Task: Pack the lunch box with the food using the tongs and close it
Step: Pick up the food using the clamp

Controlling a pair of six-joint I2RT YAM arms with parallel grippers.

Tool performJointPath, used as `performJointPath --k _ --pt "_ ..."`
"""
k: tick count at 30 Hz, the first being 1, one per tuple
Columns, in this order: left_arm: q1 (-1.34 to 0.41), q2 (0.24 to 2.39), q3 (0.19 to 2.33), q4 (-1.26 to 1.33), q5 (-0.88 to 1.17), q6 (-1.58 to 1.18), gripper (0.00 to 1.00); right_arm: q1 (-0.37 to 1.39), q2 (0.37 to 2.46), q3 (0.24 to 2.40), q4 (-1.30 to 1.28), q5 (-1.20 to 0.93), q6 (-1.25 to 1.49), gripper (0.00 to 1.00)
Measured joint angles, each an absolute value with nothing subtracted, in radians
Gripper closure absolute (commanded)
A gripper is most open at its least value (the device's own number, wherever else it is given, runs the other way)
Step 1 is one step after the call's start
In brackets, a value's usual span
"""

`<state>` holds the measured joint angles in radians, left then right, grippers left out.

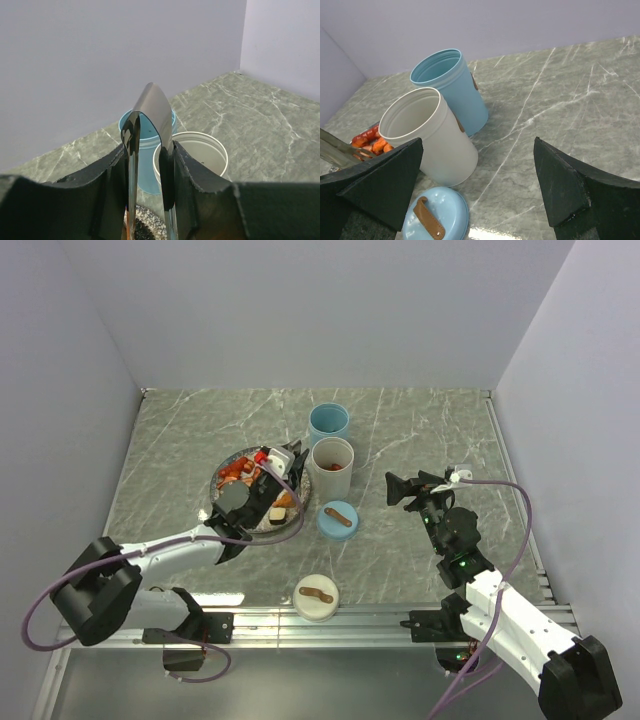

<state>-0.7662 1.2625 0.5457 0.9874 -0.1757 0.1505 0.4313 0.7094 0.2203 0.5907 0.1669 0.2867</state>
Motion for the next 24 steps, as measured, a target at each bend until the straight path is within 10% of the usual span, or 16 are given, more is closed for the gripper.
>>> performJointPath --k 12,16,24 --pt "-0.724 1.358 0.546 1.007 -0.143 0.125 0.6 0.431 0.709 0.22 0.591 0.167 0.287 0.02" --pt "-0.718 1.374 0.546 1.028 -0.132 0.114 0.87 0.431 0.709 0.22 0.591 0.167 0.287 0.02" --pt "-0.717 1.349 0.548 0.994 -0.137 0.12 0.91 0.431 0.709 0.22 0.591 0.167 0.287 0.02"
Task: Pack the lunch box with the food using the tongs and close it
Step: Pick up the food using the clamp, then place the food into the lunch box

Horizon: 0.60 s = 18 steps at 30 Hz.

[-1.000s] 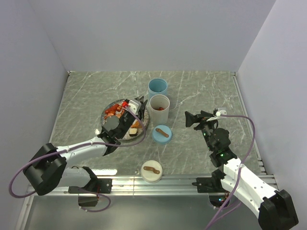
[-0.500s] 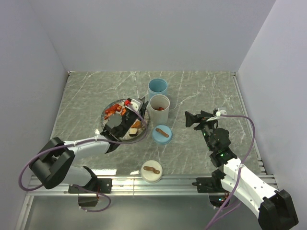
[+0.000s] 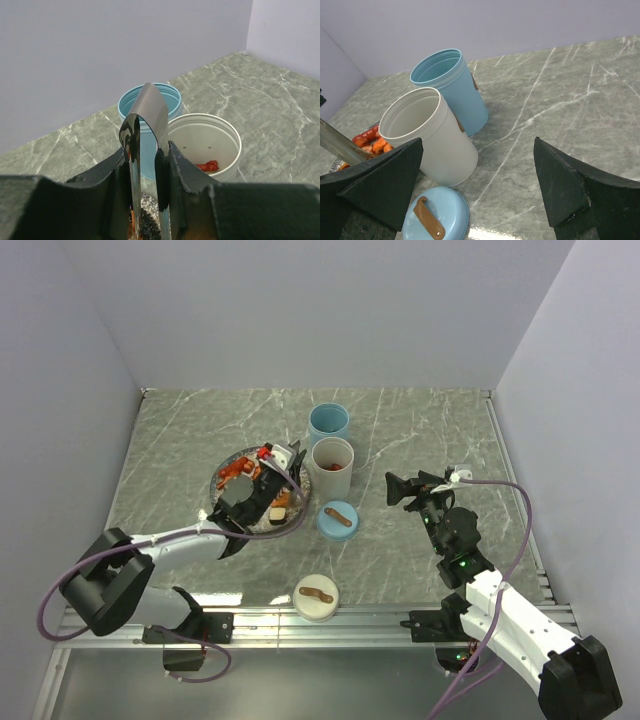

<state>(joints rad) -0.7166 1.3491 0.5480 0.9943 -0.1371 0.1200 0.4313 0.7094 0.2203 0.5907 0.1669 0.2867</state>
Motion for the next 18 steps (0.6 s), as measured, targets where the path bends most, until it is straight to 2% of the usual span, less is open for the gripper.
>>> performJointPath --k 9,18 --pt "-0.717 1.264 0.661 0.872 -0.173 0.146 0.91 0.431 0.709 0.22 0.591 0.167 0.287 0.02" --pt "-0.717 1.316 0.957 0.786 -0.179 0.165 0.9 0.431 0.709 0.22 0.591 0.167 0.287 0.02"
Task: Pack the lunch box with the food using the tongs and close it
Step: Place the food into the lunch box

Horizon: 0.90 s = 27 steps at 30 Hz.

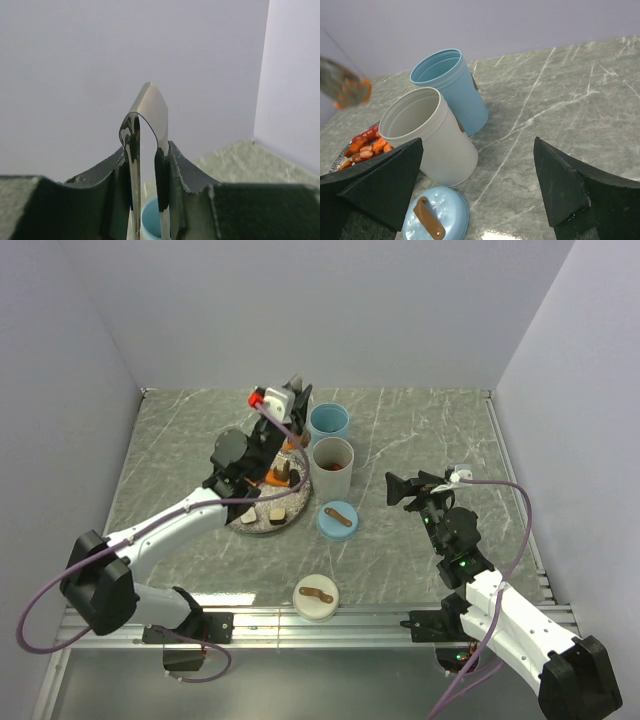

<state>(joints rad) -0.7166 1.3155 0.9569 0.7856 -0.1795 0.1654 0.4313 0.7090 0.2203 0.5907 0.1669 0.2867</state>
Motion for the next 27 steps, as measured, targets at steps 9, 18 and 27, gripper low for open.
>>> performJointPath --k 9,18,27 --pt "-0.716 1.577 1.276 0.776 -0.149 0.175 0.89 0.431 0.71 0.22 0.591 0.167 0.287 0.02" --pt "-0.715 1.789 1.454 0.762 -0.106 0.175 0.87 0.431 0.723 0.22 0.591 0.167 0.286 0.02" --pt "-0.703 1.895 1.579 0.743 -0.08 0.171 0.78 0.431 0.748 0.22 0.592 0.166 0.279 0.02"
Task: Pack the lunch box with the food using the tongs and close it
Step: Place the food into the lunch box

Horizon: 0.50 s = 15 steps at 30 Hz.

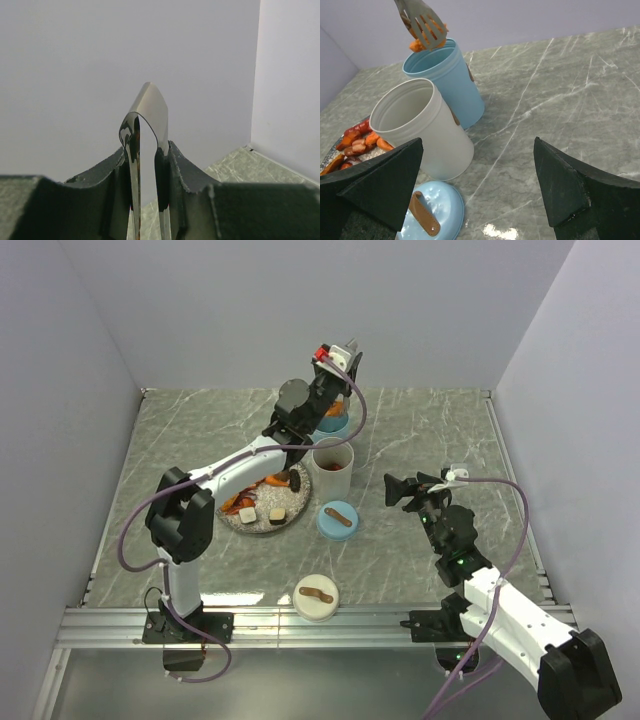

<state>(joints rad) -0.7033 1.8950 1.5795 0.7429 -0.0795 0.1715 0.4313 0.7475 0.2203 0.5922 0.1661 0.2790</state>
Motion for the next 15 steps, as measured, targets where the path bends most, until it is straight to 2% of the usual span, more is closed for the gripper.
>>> performJointPath --k 2,8,15 --pt "-0.7 1.903 1.583 0.744 -0.079 0.171 0.7 0.431 0.751 0.22 0.592 0.166 0.278 0.02" --pt "-0.695 1.909 1.583 0.746 -0.082 0.171 0.57 0.431 0.757 0.22 0.592 0.166 0.273 0.02" --pt "-0.695 1.909 1.575 0.773 -0.088 0.172 0.55 0.431 0.762 0.22 0.593 0.166 0.271 0.02"
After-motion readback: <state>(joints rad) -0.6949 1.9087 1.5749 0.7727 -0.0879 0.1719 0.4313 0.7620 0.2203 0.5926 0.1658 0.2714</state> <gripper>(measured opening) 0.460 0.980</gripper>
